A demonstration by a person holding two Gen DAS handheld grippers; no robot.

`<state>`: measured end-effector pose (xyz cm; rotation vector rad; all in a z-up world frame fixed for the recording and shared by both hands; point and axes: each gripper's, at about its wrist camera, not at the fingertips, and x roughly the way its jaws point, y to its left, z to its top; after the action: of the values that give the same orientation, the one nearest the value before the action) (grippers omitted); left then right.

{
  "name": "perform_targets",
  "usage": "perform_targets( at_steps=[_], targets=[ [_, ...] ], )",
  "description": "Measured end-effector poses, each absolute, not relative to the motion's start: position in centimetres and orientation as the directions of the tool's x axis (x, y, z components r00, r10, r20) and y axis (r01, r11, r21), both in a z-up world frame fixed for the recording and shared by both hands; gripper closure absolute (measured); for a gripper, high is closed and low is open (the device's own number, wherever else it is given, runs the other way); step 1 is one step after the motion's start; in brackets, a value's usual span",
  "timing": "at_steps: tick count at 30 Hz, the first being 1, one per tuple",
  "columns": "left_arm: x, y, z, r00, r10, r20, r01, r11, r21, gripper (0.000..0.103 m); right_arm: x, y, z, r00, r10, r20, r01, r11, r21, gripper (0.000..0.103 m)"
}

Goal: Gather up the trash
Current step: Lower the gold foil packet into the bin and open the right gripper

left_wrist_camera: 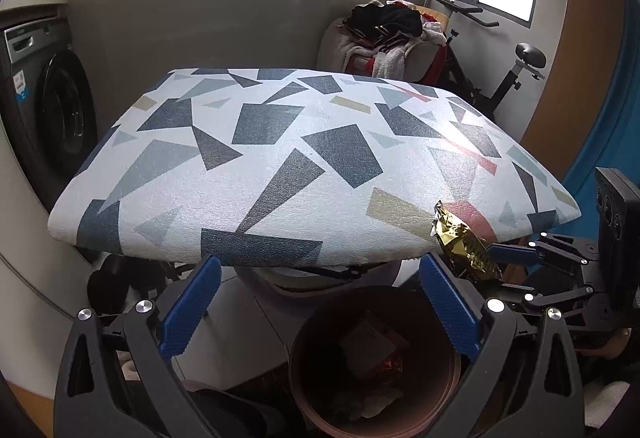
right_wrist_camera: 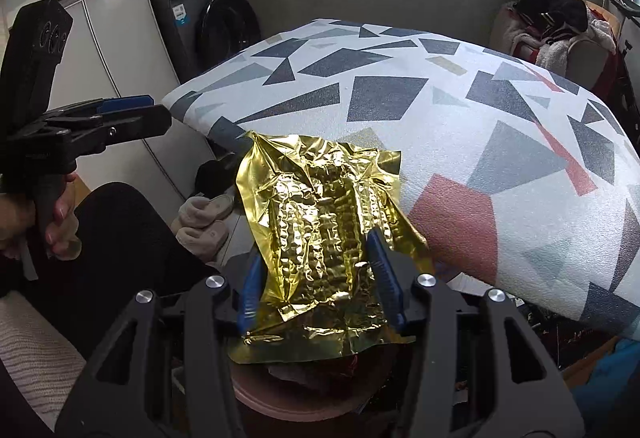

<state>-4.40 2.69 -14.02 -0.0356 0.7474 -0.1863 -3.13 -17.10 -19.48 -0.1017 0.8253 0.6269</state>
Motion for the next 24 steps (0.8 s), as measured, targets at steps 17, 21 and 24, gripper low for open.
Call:
perform_targets(
  at_steps=[17, 21, 24],
  targets=[
    [-5.1, 3.3, -15.4, 0.702, -0.159, -0.694, 0.115, 0.987, -0.109, 0.006, -3.1, -15.8, -21.0, 0.45, 0.462, -0.764, -0.595, 0.794, 0.129, 0.05],
    [-5.1, 3.5, -15.4, 0.701, -0.156, -0.696, 0.108, 0.988, -0.112, 0.006, -3.0, -15.6, -21.3, 0.448, 0.443, -0.777, -0.589, 0.799, 0.116, 0.038],
    [-5.1, 3.4, -15.5, 0.7, -0.155, -0.698, 0.107, 0.988, -0.112, 0.006, -2.8, -15.6, -21.3, 0.459, 0.427, -0.779, -0.578, 0.809, 0.103, 0.019]
  ],
)
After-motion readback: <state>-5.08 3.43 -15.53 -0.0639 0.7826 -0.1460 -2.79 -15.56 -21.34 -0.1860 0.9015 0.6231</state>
